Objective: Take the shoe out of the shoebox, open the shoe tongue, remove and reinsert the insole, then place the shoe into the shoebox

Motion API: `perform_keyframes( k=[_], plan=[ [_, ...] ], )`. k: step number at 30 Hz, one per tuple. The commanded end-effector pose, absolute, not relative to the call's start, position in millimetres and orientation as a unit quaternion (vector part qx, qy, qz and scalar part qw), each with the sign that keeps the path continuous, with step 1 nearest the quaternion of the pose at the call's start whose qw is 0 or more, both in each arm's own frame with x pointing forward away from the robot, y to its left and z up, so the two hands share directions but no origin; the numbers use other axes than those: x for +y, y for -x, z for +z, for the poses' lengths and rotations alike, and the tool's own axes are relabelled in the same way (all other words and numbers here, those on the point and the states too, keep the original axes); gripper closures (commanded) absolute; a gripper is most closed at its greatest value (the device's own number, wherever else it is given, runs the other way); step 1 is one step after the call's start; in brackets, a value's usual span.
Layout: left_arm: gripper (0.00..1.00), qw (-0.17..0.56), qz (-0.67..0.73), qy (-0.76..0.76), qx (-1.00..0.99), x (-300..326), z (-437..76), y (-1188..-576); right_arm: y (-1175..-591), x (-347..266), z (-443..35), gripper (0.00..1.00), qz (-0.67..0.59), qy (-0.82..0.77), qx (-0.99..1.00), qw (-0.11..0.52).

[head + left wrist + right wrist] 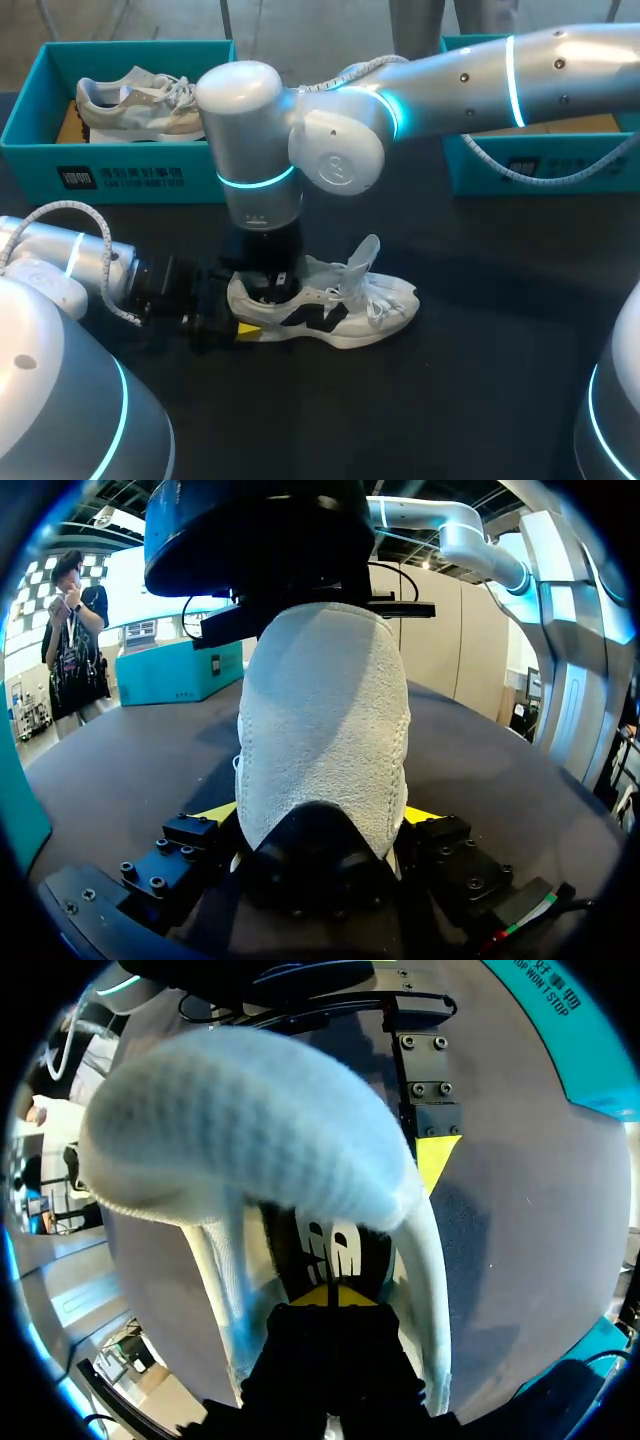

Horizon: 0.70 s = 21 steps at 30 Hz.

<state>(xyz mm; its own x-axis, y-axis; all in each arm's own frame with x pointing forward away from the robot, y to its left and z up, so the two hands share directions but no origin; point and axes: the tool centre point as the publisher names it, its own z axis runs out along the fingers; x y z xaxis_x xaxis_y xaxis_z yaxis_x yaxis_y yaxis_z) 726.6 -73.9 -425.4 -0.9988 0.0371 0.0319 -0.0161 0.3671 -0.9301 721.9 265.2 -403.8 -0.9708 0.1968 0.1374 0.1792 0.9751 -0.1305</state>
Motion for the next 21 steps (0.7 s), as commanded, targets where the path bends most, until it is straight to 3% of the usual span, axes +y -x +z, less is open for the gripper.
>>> perform_keyframes(
  k=[1, 21],
  plan=[
    [1.0, 0.023, 0.563, 0.005, -0.826, -73, -426, -728, -703, 261, -449, 1.0, 0.062, 0.101, -0.99, 0.073],
    [1.0, 0.023, 0.563, 0.005, -0.826, -73, -426, -728, -707, 247, -377, 1.0, 0.062, 0.104, -0.992, 0.021]
  ],
)
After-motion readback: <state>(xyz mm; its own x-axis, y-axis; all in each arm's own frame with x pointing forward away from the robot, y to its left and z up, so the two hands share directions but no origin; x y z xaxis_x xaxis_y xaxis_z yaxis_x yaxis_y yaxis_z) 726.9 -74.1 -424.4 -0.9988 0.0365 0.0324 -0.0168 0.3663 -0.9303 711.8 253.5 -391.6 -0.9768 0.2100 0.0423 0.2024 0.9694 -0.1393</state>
